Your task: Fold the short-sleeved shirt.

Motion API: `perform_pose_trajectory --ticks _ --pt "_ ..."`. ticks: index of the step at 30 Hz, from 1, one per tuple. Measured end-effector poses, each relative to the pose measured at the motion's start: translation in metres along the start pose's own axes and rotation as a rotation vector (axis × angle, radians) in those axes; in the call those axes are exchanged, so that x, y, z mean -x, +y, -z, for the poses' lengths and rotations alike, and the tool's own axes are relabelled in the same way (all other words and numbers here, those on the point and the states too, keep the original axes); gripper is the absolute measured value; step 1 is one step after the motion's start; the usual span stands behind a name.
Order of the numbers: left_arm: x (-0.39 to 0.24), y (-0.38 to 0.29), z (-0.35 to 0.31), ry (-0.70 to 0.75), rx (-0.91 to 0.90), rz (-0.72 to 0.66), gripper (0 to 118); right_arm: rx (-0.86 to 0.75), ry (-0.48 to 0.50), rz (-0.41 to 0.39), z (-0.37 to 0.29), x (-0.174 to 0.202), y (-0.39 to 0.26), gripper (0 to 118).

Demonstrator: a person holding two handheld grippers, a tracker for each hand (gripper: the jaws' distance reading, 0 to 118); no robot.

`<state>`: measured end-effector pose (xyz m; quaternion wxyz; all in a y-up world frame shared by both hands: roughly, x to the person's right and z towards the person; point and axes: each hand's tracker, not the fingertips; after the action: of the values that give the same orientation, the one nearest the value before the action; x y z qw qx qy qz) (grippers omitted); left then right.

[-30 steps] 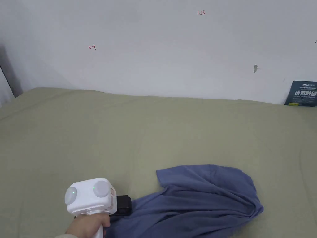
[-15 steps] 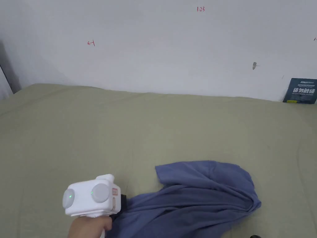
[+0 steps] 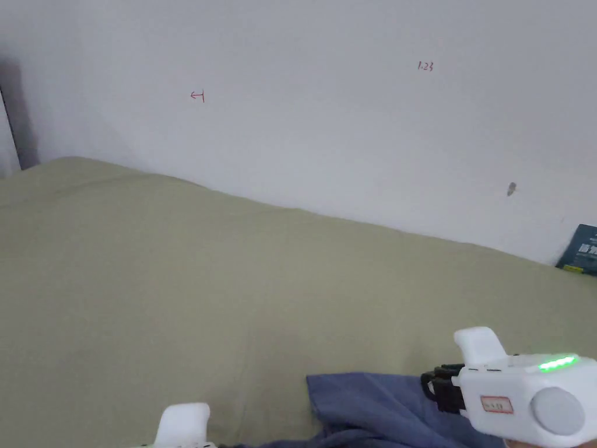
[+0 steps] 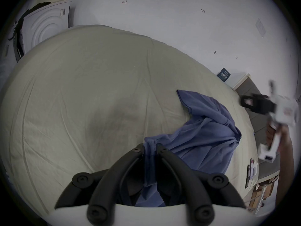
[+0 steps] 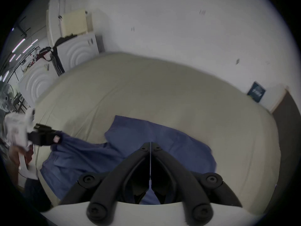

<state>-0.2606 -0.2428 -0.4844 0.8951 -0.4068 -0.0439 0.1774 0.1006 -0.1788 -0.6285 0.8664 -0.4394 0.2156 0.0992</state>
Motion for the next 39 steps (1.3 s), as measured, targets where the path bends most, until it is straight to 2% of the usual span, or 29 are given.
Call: perform_pose_trajectory --ticks 2,4,6,7,8,9,10,14,16,17,18,20,21,22,23,24,25,26,27,28,30,31,32,34,39 --pt "0.000 0.000 0.001 -0.023 -0.009 -0.016 12 0.024 0.044 0.020 0.031 -0.009 0.023 7" --pt "0.000 -0.001 0.001 -0.040 -0.009 -0.013 12 0.046 0.017 0.002 0.061 -0.014 0.039 12" --pt "0.000 -0.001 0.002 -0.049 -0.012 -0.009 12 0.112 0.009 -0.070 0.087 -0.016 0.048 16" --pt "0.002 -0.001 0.003 -0.051 -0.014 -0.007 12 0.149 0.006 -0.106 0.098 -0.016 0.049 36" --pt "0.002 -0.001 0.004 -0.053 -0.015 -0.006 12 0.189 -0.011 -0.129 0.106 -0.017 0.049 63" --pt "0.002 -0.003 0.004 -0.058 0.009 -0.016 12 0.232 -0.020 -0.143 0.114 -0.020 0.046 86" --pt "0.003 -0.003 0.004 -0.063 0.022 -0.020 12 0.247 -0.014 -0.151 0.119 -0.024 0.044 96" --pt "0.004 -0.005 0.005 -0.079 0.045 -0.024 12 0.282 -0.036 -0.150 0.126 -0.045 0.031 100" --pt "0.004 -0.005 0.005 -0.087 0.045 -0.016 12 0.267 -0.048 -0.106 0.131 -0.055 0.028 101" --pt "0.004 -0.005 0.006 -0.090 0.044 -0.017 12 0.287 -0.026 -0.056 0.134 -0.058 0.027 101" --pt "0.004 -0.006 0.006 -0.084 0.056 -0.024 12 0.305 0.015 -0.016 0.137 -0.060 0.025 101" --pt "0.005 -0.006 0.009 -0.071 0.054 -0.028 12 0.294 -0.002 -0.047 0.136 -0.058 0.025 100" --pt "0.005 -0.006 0.010 -0.071 0.055 -0.032 12 0.295 -0.002 -0.046 0.134 -0.058 0.026 95" --pt "0.005 -0.006 0.011 -0.066 0.060 -0.034 12 0.292 0.007 -0.046 0.130 -0.059 0.026 86" --pt "0.006 -0.006 0.012 -0.059 0.062 -0.029 12 0.284 0.016 -0.057 0.126 -0.059 0.026 72" --pt "0.006 -0.007 0.012 -0.051 0.063 -0.027 12 0.271 0.010 -0.067 0.120 -0.057 0.026 50" --pt "0.006 -0.007 0.013 -0.049 0.065 -0.027 12 0.248 0.013 -0.067 0.113 -0.058 0.024 3" --pt "0.007 -0.008 0.014 -0.047 0.066 -0.028 12 0.232 0.004 -0.061 0.110 -0.059 0.022 4" --pt "0.007 -0.008 0.015 -0.042 0.067 -0.030 12 0.228 -0.069 -0.073 0.106 -0.057 0.017 3" --pt "0.007 -0.009 0.017 -0.042 0.066 -0.031 12 0.226 -0.039 -0.064 0.104 -0.059 0.010 3" --pt "0.009 -0.012 0.023 -0.058 0.062 -0.031 12 0.226 0.029 0.018 0.098 -0.061 -0.003 3" --pt "0.010 -0.014 0.026 -0.082 0.063 -0.041 11 0.156 -0.030 -0.001 0.091 -0.057 -0.011 3" --pt "0.012 -0.015 0.030 -0.088 0.065 -0.040 11 0.104 -0.046 0.020 0.084 -0.055 -0.017 3" --pt "0.013 -0.020 0.034 -0.071 0.041 -0.027 10 0.031 0.002 0.130 0.068 -0.058 -0.027 3" --pt "0.013 -0.019 0.013 -0.089 -0.110 0.032 9 -0.162 0.011 0.237 0.015 -0.052 -0.043 3"
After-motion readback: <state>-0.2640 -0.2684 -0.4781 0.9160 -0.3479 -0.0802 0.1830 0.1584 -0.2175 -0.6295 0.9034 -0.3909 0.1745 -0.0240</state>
